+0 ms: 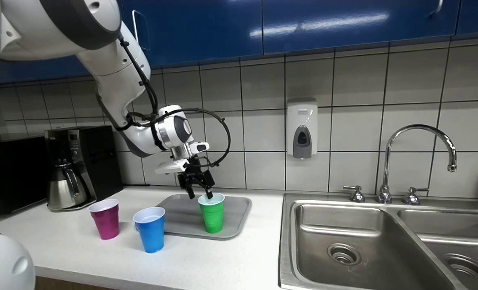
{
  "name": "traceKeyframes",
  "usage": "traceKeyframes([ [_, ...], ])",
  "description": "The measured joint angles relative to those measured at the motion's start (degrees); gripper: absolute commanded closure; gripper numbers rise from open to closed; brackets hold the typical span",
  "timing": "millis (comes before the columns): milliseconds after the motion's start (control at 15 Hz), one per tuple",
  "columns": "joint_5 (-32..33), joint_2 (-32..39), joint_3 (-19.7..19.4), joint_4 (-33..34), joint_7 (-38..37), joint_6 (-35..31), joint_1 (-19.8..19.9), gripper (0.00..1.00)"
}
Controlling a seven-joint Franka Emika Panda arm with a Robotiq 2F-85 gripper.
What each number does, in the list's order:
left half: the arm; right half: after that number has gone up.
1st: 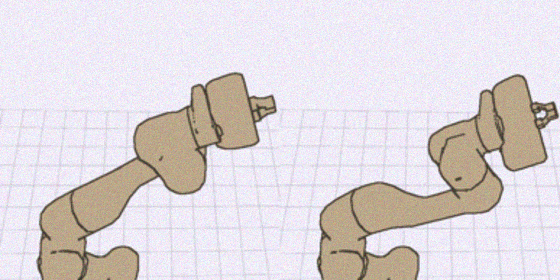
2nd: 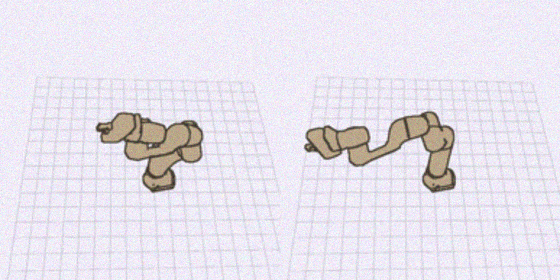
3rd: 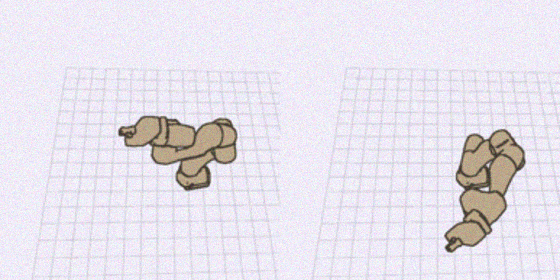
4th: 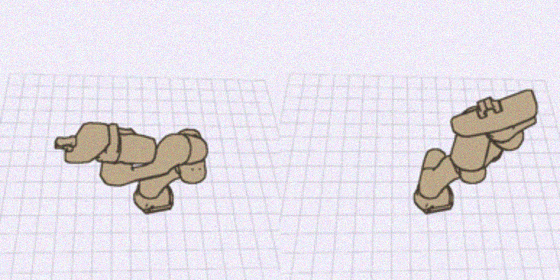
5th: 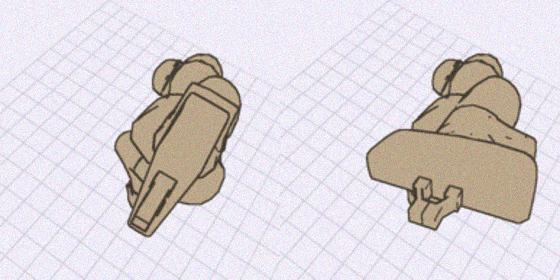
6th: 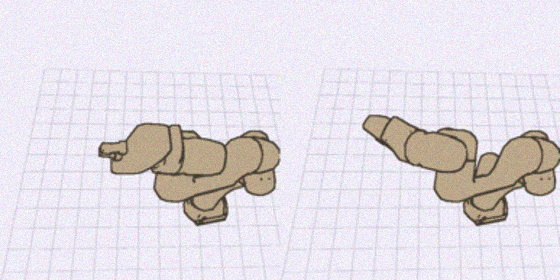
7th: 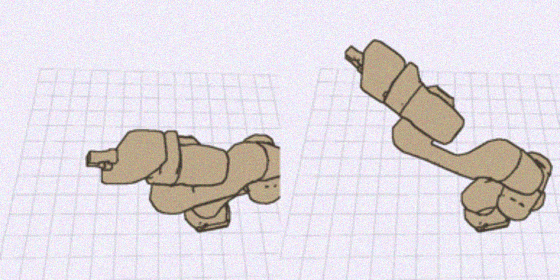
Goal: Remove the cups from the tray
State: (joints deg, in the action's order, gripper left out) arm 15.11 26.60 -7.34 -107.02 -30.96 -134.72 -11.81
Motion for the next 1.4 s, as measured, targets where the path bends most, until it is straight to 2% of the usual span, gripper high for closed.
traceKeyframes([
  [200, -0.04, 0.82, -0.10, 0.32, 0.00, 0.00, 0.25, 0.00],
  [267, -0.06, 1.01, -0.10, 0.39, 0.00, 0.00, 0.37, 0.25],
  [333, -0.07, 1.17, -0.11, 0.45, 0.00, 0.00, 0.50, 0.26],
  [933, -0.10, 1.37, -0.19, 0.69, 0.00, 0.00, 1.03, 0.95],
  [1067, -0.10, 1.36, -0.20, 0.71, 0.00, 0.00, 1.03, 1.00],
  [1400, -0.10, 1.09, -0.49, 0.85, 0.00, 0.00, 1.03, 0.99],
])
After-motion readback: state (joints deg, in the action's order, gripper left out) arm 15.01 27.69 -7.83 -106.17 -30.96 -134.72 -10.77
